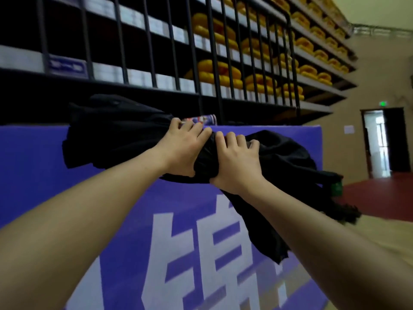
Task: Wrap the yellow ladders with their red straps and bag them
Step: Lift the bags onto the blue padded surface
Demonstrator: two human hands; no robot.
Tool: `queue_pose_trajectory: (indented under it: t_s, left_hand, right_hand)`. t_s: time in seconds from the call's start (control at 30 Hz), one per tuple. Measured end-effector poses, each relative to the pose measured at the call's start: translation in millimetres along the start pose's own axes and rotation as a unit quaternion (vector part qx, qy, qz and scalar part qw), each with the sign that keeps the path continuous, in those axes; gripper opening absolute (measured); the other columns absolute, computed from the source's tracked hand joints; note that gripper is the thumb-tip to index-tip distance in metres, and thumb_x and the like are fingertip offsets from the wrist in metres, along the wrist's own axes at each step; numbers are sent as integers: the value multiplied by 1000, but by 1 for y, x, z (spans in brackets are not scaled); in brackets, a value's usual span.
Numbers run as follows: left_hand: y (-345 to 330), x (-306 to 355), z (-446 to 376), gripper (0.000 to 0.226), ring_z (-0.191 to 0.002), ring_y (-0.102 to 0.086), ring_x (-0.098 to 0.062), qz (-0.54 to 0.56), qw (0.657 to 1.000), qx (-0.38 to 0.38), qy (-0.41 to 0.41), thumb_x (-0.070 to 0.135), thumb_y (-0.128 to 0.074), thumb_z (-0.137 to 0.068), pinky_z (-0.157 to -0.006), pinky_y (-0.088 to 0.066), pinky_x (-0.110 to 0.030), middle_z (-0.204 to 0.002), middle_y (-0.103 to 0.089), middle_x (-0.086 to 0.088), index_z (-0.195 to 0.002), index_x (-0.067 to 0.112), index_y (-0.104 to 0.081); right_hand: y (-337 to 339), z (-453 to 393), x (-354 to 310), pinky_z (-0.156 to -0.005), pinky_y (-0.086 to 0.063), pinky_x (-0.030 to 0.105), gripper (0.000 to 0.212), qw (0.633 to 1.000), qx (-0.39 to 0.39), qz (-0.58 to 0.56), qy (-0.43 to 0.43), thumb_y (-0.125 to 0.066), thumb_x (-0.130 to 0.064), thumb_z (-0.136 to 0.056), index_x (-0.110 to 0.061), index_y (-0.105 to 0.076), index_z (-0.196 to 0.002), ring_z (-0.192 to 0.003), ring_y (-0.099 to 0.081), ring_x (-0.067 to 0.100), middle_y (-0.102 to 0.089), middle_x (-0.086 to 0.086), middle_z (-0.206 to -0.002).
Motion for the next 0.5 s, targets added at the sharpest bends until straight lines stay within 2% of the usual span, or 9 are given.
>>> queue_pose_trajectory:
  t_s: [0.1, 0.2, 0.27, 0.37, 0.5]
  left_hand:
    - [6, -41, -8, 107, -128, -32, -29, -8, 999, -7, 32, 61, -69, -66, -108, -20, -57, -139, -35, -3, -147, 16, -16]
    - [1, -81, -13, 107, -138, -13, -36, 5, 993, -11, 113, 61, -70, -68, -105, 0, -73, -146, -24, 3, -149, 26, -8]
    - [-2, -100, -15, 107, -140, -7, -39, 11, 988, -14, 154, 60, -71, -69, -101, -2, -77, -150, -18, 5, -149, 31, -5]
    - [-15, -127, -14, 105, -140, -12, -39, 0, 987, -4, 163, 60, -69, -72, -101, -11, -77, -152, -18, 6, -149, 31, -4]
    - [-46, -166, -8, 105, -139, -18, -37, -3, 984, 9, 180, 60, -69, -71, -104, -14, -74, -152, -20, 8, -150, 29, -6]
  right_hand:
    - [11, -35, -15, -100, -31, 54, 104, 1000, 24, -12, -5, -72, -50, -67, -12, -17, -146, -126, -38, 33, -38, 11, -138]
    - [15, -73, -28, -103, -26, 55, 102, 998, 57, -22, -6, -71, -49, -70, -14, -14, -147, -128, -36, 33, -36, 11, -139]
    - [16, -93, -38, -104, -25, 56, 101, 997, 72, -15, 3, -71, -47, -71, -14, -14, -147, -128, -35, 33, -36, 12, -139]
    - [9, -116, -52, -107, -19, 61, 104, 996, 89, 24, 11, -71, -48, -72, -15, -7, -147, -131, -30, 37, -29, 17, -142]
    - [-8, -140, -71, -107, 1, 71, 114, 995, 74, 62, -6, -70, -53, -73, -16, 8, -148, -137, -19, 44, -19, 25, -144]
Point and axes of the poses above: each hand's wrist, its own z-axis away from the middle knuckle, its own y-axis out of the back of the hand, x = y × z, the point moved 5 cm from there along -z, towards the middle knuckle
